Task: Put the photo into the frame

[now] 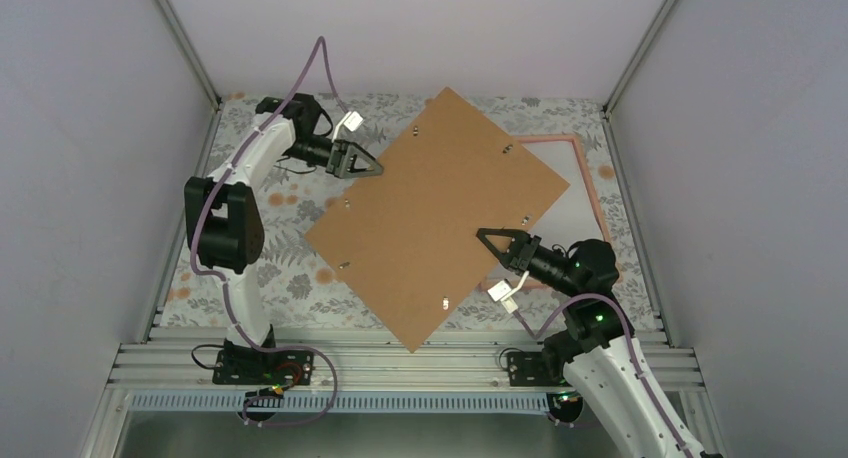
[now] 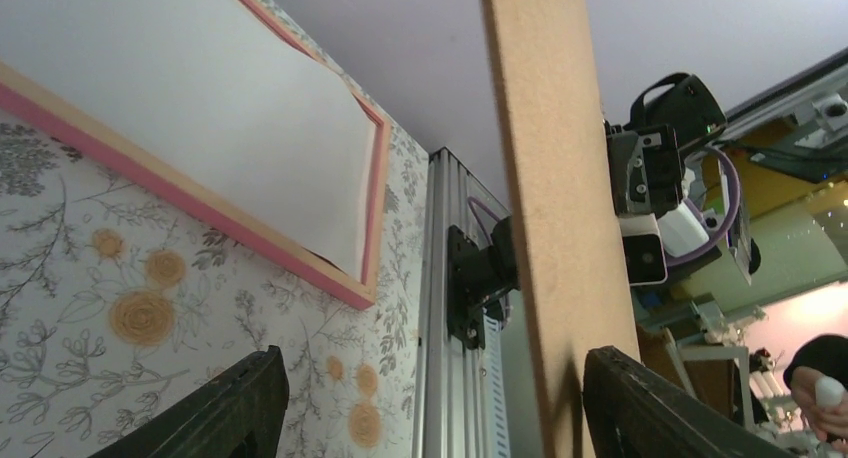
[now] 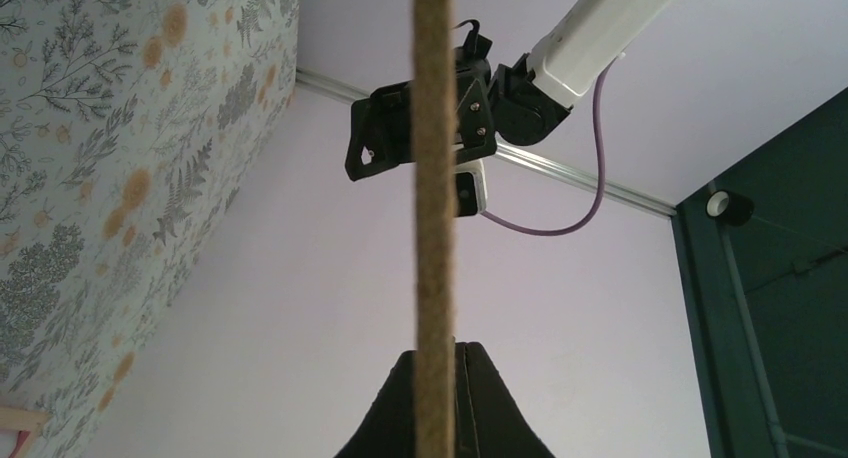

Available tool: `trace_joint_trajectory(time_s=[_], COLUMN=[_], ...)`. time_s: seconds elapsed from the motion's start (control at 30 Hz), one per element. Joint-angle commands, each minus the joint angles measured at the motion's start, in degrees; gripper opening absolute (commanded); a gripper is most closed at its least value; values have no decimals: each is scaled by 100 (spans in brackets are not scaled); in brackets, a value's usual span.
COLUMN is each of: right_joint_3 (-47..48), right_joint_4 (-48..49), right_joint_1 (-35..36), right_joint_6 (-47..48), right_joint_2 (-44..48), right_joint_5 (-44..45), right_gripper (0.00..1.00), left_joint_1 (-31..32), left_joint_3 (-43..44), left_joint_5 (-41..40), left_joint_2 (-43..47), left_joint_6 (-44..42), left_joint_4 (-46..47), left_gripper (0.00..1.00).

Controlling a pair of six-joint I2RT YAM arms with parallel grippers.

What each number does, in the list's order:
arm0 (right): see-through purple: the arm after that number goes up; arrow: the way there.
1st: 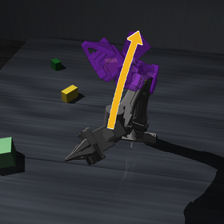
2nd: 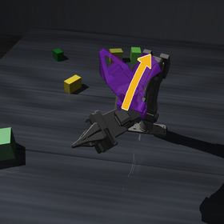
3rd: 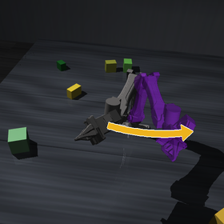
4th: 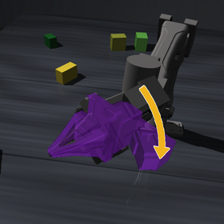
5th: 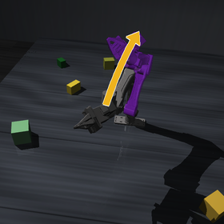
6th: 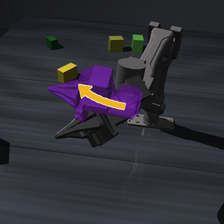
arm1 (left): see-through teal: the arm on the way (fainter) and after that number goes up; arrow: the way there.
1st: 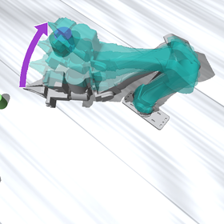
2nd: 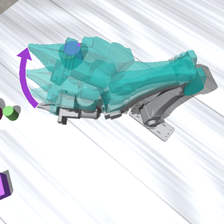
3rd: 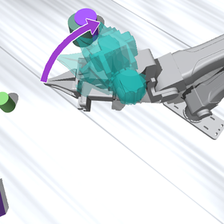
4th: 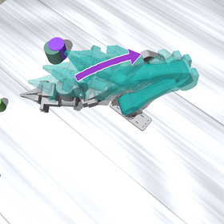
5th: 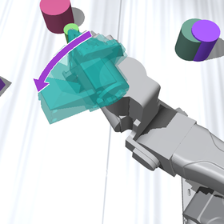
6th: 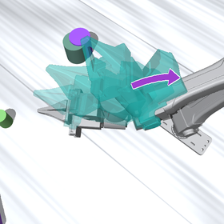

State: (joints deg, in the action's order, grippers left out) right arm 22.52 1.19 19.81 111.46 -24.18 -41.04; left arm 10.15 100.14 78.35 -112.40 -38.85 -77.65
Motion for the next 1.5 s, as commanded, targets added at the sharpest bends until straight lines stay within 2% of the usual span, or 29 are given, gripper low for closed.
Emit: trace_joint_trajectory(time_s=[0.0, 0.23, 0.37, 0.5, 0.6, 0.67, 0.83, 1.03, 1.13, 1.17, 1.27, 1.3, 1.47], right_joint_3=[21, -64, -79, -162, -184, -187, -183, -193, -245, -251, -245, -250, -285], right_joint_4=[442, 523, 489, 566, 666, 691, 746, 656, 702, 700, 748, 763, 931], right_joint_1=[21, 25, 25, 24, 15, 20, 23, 14, 14, 15, 16, 14, -52], right_joint_6=[101, 121, 156, 222, 178, 173, 200, 228, 219, 218, 159, 124, -421], right_joint_2=[37, 45, 33, -5, -12, -27, -80, -66, -76, -89, -129, -157, -394], right_joint_5=[-57, 88, 157, 267, 248, 187, 188, 260, 343, 368, 491, 583, 1503], right_gripper=[4, 4, 6, 6, 4, 4, 6, 14, 21, 26, 55, 61, 84], left_joint_1=[119, 174, 179, 181, 223, 250, 281, 287, 290, 289, 278, 261, -76], left_joint_3=[-32, -165, -180, -381, -498, -569, -698, -781, -768, -768, -760, -752, -582], left_joint_5=[267, 400, 502, 620, 559, 583, 749, 911, 937, 951, 945, 944, 973], left_joint_2=[63, 84, 60, 121, 178, 167, 190, 233, 289, 310, 337, 333, 254], left_joint_6=[-200, -238, -243, -336, -382, -395, -502, -588, -611, -627, -679, -689, -729], left_joint_4=[-5, -5, -5, -5, -5, -4, -5, -14, -12, -7, -13, -10, -5], left_gripper=[70, 47, 31, 30, 38, 39, 36, 33, 25, 21, 7, 4, 2])
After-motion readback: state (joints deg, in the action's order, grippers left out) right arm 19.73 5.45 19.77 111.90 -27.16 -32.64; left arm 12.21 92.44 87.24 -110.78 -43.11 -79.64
